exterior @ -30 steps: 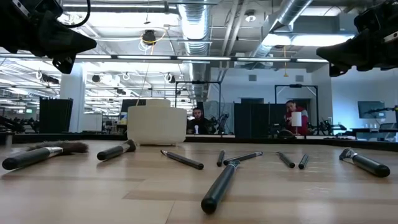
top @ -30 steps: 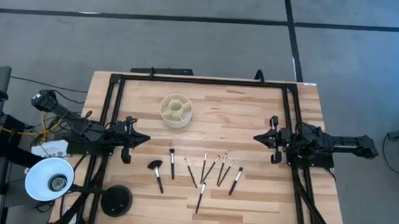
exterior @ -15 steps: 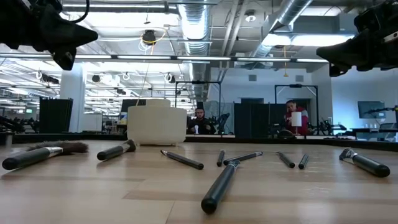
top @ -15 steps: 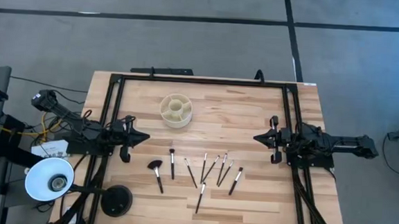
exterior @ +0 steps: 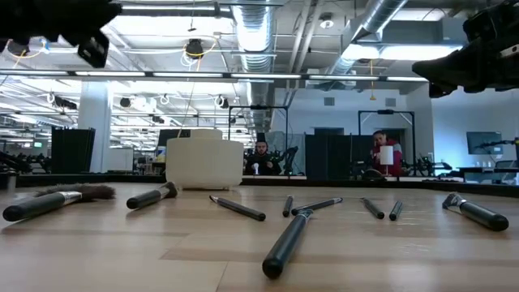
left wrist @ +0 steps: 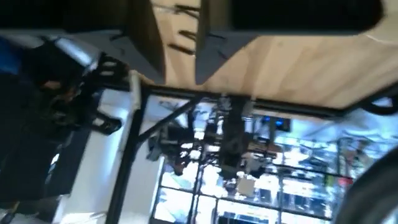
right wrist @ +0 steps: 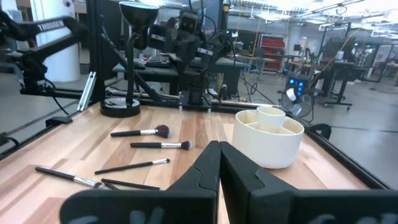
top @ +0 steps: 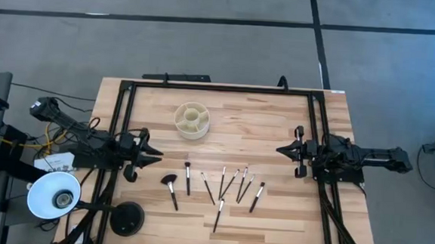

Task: Sort items
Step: Put the black highlighter brush in the white organizer

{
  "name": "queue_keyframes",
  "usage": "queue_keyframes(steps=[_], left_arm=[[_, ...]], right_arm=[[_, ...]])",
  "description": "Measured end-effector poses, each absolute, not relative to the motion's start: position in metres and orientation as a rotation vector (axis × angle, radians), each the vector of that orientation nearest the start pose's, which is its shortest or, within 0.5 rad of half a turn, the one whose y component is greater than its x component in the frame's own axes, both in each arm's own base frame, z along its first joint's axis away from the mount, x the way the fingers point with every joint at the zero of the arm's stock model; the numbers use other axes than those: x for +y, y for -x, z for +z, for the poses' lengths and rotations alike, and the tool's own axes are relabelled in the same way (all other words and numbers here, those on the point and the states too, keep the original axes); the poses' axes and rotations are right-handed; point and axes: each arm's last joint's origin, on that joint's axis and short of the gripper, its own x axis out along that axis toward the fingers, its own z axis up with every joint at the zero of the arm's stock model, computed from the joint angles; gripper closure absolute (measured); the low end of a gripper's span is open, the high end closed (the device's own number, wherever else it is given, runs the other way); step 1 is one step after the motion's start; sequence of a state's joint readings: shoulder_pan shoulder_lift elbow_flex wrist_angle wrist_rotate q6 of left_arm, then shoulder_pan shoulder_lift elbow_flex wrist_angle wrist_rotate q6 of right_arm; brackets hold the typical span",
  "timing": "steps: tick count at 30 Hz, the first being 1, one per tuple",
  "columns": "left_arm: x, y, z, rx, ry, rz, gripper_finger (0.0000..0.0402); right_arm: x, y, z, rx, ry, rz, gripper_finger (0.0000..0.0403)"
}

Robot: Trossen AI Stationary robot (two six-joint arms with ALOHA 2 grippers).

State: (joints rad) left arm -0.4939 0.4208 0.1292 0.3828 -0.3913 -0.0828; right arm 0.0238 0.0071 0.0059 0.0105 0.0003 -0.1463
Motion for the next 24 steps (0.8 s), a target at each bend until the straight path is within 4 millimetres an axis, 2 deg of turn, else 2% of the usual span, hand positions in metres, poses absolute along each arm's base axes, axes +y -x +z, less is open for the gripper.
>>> queue_keyframes(steps=[3,5,7,9,12,16,19,24], left_arm=[[-0.05,-0.13,0.207,-0.002,-0.001,-0.084,0.0262],[-0.05,-0.144,0.205,0.067,-0.049,-0.119,0.0237],[-0.05,-0.16,0.199,0.154,-0.05,-0.178,0.022],[-0.048,-0.176,0.185,0.276,-0.01,-0.247,0.0212],[-0.046,-0.191,0.154,0.484,0.064,-0.313,0.021],[-0.045,-0.198,0.121,0.669,0.082,-0.329,0.0219],[-0.048,-0.198,0.109,0.737,0.099,-0.387,0.0229],[-0.058,-0.196,0.101,0.777,0.056,-0.466,0.0245]], right_arm=[[0.002,-0.098,0.166,-0.011,0.144,0.023,0.0403],[0.003,-0.098,0.166,-0.011,0.064,0.027,0.0403],[0.003,-0.098,0.167,-0.018,-0.043,0.033,0.0403],[0.003,-0.098,0.17,-0.046,-0.116,0.034,0.0403],[0.003,-0.097,0.171,-0.062,-0.118,0.031,0.0403],[0.002,-0.097,0.174,-0.091,-0.023,0.015,0.0403],[0.001,-0.097,0.174,-0.098,-0.035,0.012,0.0403],[0.001,-0.097,0.175,-0.098,-0.035,0.013,0.0403]])
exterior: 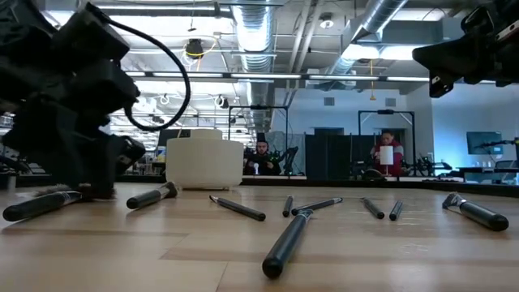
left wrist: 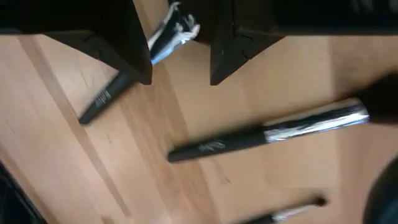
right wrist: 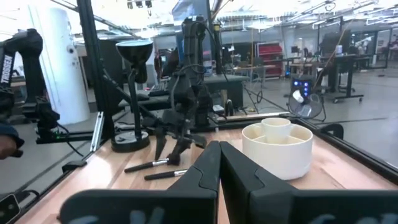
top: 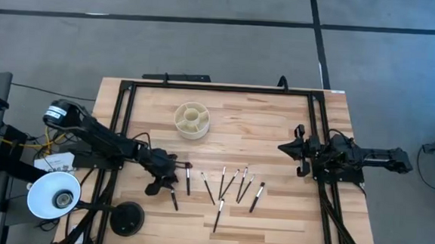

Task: Sort items
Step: Put the black highlighter brush in the white organizer

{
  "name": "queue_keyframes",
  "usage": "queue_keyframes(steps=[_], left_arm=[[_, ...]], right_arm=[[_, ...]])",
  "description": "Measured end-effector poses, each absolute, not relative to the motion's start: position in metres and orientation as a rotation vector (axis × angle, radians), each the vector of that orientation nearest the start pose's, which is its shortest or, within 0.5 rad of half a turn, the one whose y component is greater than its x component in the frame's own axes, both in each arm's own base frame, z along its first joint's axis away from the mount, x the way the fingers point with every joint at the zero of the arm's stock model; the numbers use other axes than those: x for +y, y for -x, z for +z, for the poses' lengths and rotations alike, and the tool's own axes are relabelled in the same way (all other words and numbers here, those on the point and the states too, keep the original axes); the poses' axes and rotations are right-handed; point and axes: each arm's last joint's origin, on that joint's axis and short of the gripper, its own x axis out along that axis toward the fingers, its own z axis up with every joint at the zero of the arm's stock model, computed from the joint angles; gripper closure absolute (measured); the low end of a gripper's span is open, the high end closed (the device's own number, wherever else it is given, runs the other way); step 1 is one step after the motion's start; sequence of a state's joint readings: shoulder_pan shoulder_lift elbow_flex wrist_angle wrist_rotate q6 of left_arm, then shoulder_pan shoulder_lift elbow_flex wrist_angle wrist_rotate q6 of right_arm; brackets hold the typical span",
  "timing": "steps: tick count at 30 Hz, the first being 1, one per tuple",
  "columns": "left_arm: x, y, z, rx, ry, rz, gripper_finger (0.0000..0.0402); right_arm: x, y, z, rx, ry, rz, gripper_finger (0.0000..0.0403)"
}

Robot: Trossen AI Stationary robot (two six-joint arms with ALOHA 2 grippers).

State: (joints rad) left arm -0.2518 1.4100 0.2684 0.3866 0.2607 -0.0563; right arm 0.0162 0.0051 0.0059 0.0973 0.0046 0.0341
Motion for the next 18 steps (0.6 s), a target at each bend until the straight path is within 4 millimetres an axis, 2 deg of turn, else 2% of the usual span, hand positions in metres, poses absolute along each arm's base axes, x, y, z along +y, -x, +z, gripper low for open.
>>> queue_keyframes(steps=[5,13,18], left_arm=[[-0.063,-0.194,0.1,0.751,-0.055,-0.529,0.025],[-0.063,-0.193,0.1,0.739,-0.137,-0.562,0.0252],[-0.064,-0.194,0.116,0.629,-0.16,-0.57,0.0252]], right_arm=[[0.001,-0.097,0.176,-0.115,-0.064,0.016,0.0403],[0.001,-0.097,0.176,-0.114,-0.081,0.017,0.0403],[0.001,-0.097,0.176,-0.114,-0.08,0.017,0.0403]])
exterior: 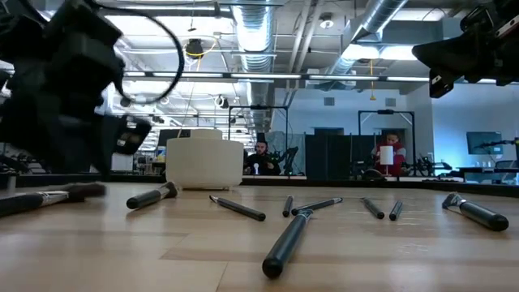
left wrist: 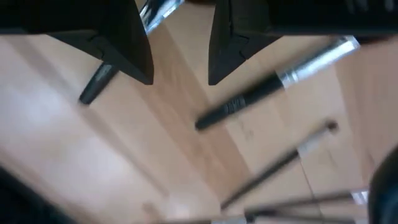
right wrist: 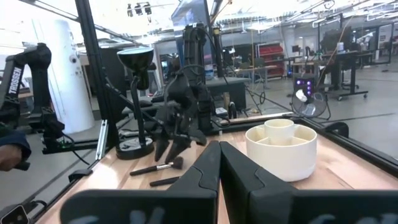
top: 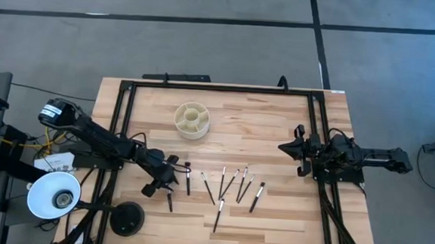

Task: Sort items
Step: Put the black highlighter brush in the white organizer

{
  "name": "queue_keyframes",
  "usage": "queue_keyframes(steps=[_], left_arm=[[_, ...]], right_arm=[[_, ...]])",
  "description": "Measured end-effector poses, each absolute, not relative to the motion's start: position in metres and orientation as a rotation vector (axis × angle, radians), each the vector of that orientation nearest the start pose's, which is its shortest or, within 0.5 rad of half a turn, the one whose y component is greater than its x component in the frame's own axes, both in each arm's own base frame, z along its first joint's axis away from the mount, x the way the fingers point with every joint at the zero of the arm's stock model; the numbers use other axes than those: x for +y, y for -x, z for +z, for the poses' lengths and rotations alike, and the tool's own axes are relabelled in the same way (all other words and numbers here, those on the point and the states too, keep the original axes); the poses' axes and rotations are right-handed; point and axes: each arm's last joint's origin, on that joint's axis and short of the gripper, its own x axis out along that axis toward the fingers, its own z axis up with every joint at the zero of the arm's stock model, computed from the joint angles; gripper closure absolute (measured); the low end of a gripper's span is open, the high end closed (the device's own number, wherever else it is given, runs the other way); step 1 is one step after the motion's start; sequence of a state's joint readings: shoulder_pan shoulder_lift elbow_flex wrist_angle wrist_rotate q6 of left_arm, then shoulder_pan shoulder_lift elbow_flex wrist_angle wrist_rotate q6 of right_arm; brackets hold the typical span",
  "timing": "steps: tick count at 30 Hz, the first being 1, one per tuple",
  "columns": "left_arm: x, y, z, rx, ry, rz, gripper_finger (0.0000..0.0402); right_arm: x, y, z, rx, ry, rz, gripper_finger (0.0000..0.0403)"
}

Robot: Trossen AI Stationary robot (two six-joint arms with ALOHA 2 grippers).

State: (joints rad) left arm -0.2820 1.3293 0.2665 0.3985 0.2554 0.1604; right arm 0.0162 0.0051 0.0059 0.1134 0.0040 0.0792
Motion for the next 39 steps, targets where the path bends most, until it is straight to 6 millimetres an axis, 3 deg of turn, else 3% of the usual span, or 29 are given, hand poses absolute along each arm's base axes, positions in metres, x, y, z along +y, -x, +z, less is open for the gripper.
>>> queue_keyframes(steps=[4,8,16,23,26,33,39], left_arm=[[-0.071,-0.189,0.122,0.6,-0.149,-0.662,0.0253],[-0.084,-0.184,0.114,0.64,-0.166,-0.755,0.0253],[-0.09,-0.186,0.096,0.661,-0.327,-0.749,0.0253],[-0.091,-0.188,0.086,0.685,-0.338,-0.76,0.0255],[-0.089,-0.189,0.085,0.693,-0.333,-0.759,0.0274],[-0.082,-0.192,0.085,0.716,-0.268,-0.709,0.036],[-0.079,-0.196,0.087,0.729,-0.125,-0.618,0.036]], right_arm=[[0.001,-0.097,0.176,-0.113,-0.072,0.016,0.0403],[0.001,-0.097,0.176,-0.113,-0.072,0.016,0.0403],[0.001,-0.097,0.176,-0.113,-0.072,0.016,0.0403],[0.001,-0.097,0.176,-0.113,-0.072,0.016,0.0403],[0.001,-0.097,0.176,-0.113,-0.077,0.016,0.0403],[0.001,-0.097,0.176,-0.116,-0.05,0.006,0.0403],[0.001,-0.096,0.185,-0.201,-0.024,-0.007,0.0382]])
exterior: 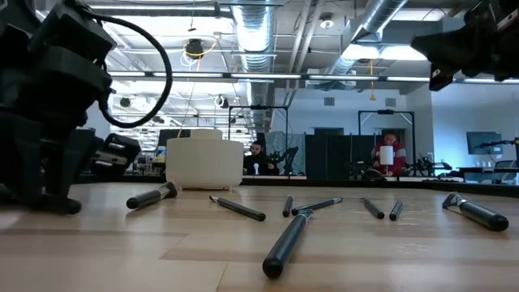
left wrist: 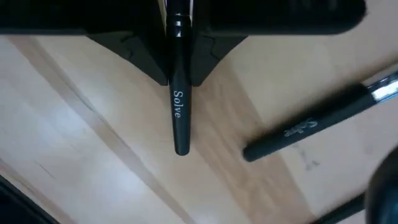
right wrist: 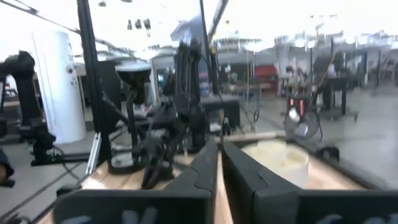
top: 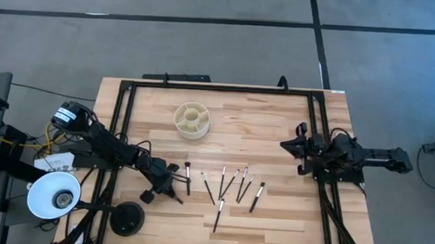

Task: Sort items
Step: Put the black highlighter brush in the white organizer

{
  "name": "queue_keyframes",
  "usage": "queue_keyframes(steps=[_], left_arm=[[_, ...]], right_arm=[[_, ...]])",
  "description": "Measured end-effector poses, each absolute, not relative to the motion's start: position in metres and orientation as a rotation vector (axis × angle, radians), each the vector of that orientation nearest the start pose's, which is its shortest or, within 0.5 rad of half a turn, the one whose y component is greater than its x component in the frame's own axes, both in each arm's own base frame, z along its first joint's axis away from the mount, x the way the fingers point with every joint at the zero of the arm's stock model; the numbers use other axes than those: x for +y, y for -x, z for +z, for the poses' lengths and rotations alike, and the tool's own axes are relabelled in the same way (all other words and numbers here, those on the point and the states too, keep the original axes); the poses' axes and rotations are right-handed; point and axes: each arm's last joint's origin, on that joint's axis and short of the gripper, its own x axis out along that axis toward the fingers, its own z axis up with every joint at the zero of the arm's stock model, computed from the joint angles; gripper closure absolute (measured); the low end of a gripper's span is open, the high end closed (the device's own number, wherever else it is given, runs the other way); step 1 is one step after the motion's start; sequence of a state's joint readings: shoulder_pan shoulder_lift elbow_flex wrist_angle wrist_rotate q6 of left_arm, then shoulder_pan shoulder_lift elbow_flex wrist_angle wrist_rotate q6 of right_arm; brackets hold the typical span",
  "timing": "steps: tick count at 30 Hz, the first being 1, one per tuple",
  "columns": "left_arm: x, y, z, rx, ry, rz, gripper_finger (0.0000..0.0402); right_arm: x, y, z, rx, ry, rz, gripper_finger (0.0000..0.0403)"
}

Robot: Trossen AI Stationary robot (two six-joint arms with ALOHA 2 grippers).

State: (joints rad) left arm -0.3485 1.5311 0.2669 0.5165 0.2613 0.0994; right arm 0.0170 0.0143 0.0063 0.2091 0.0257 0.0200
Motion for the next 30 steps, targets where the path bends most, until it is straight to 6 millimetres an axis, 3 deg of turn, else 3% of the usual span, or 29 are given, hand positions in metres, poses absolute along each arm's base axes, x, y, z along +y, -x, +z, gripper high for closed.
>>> queue_keyframes(steps=[11,17,23,30], left_arm=[[-0.073,-0.208,0.108,0.635,-0.193,-0.38,0.0358],[-0.066,-0.221,0.135,0.521,-0.213,-0.303,0.0356],[-0.051,-0.24,0.16,0.497,-0.252,-0.202,0.0353],[-0.033,-0.248,0.167,0.496,-0.285,-0.025,0.0354]], right_arm=[[0.003,-0.104,0.198,-0.318,-0.036,0.018,0.0246],[0.01,-0.124,0.211,-0.232,-0.049,0.064,0.0215],[0.023,-0.179,0.226,-0.035,-0.01,0.105,0.0227],[0.03,-0.27,0.204,0.28,0.029,0.087,0.0234]])
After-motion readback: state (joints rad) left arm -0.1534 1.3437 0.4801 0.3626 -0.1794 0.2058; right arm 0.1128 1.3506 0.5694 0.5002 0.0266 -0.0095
